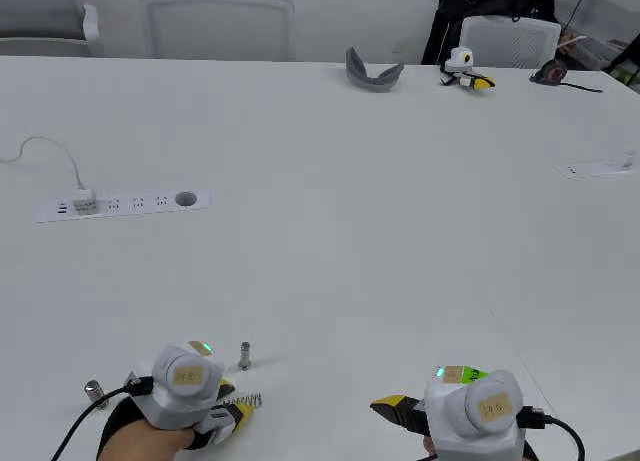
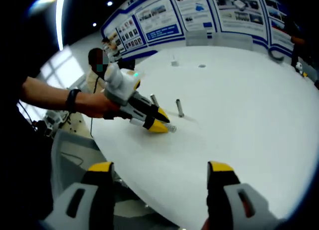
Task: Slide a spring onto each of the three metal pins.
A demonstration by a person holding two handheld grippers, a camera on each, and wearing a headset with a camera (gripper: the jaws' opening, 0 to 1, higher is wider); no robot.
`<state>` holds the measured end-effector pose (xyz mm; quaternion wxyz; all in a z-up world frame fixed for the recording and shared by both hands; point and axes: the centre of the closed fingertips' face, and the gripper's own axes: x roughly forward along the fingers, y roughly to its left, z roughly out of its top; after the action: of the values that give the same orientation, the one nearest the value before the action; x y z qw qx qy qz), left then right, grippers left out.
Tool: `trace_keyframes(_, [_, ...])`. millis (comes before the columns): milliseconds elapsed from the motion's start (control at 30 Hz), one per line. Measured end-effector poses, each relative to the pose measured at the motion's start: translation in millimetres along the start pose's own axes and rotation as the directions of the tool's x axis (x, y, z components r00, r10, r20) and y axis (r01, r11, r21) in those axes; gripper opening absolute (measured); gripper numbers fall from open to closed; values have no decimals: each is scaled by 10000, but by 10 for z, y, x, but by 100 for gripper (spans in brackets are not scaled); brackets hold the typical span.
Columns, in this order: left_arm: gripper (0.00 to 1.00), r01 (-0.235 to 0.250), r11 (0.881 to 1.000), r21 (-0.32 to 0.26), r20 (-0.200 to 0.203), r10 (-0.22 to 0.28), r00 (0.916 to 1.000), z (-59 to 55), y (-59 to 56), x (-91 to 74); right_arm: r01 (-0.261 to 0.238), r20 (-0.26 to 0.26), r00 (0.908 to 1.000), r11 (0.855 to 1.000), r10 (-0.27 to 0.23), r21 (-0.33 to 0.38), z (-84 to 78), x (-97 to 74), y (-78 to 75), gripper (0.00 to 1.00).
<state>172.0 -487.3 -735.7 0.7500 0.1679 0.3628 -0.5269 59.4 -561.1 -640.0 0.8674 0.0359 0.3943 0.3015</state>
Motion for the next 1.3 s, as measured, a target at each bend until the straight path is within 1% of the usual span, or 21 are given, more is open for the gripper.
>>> trace_keyframes(67, [12,11,10000,-18,-7,-11,10000,-29,-4,-19,-8,-10,10000,10000,8,9,-3,4,1,77])
trace_keyframes(100, [12,-50,10000,-12,1,50,10000,-41,2,-33,-21,-14,10000,10000,21,11,-4,9,5,77])
trace_keyframes(167, [12,-33,10000,-57,-65,33,10000,-77,-10,-50,-69,-32,10000,10000,69,1,-7,21,20,77])
trace_keyframes(233, [11,-57,10000,-37,-92,56,9999,-85,-26,-76,-100,-45,9999,9999,99,-39,-7,28,38,77])
trace_keyframes(300, [11,-139,9998,-145,-163,137,9998,-112,-14,-97,-120,-45,9999,9999,120,-41,-3,38,51,77])
trace_keyframes(400, [11,-119,9990,-421,-181,112,9998,-148,-31,-136,-154,-21,9999,9999,154,-44,6,47,74,77])
trace_keyframes(567, [11,-145,9987,-481,-259,133,9996,-230,-77,-226,-218,10,9998,9998,218,-45,-1,59,103,77])
trace_keyframes(633, [11,-181,9980,-603,-258,166,9995,-261,-81,-252,-248,58,9997,9997,248,8,-2,58,111,77])
trace_keyframes(767, [11,-188,9943,-1052,-121,177,9998,-328,-108,-319,-312,172,9994,9993,308,208,-11,59,121,76])
trace_keyframes(867, [11,-242,9931,-1144,-88,234,9997,-379,-121,-370,-303,182,9994,9992,299,256,-26,63,113,76])
trace_keyframes(967, [11,-270,9898,-1397,-22,270,9996,-424,-128,-423,-343,218,9992,9989,337,315,-30,64,126,76])
trace_keyframes(1167, [11,-346,9836,-1772,97,369,9993,-516,-110,-553,-440,259,9987,9981,429,442,-33,81,151,76])
trace_keyframes(1300, [11,-381,9781,-2048,246,440,9987,-545,-104,-654,-482,316,9984,9974,466,530,-20,91,163,76])
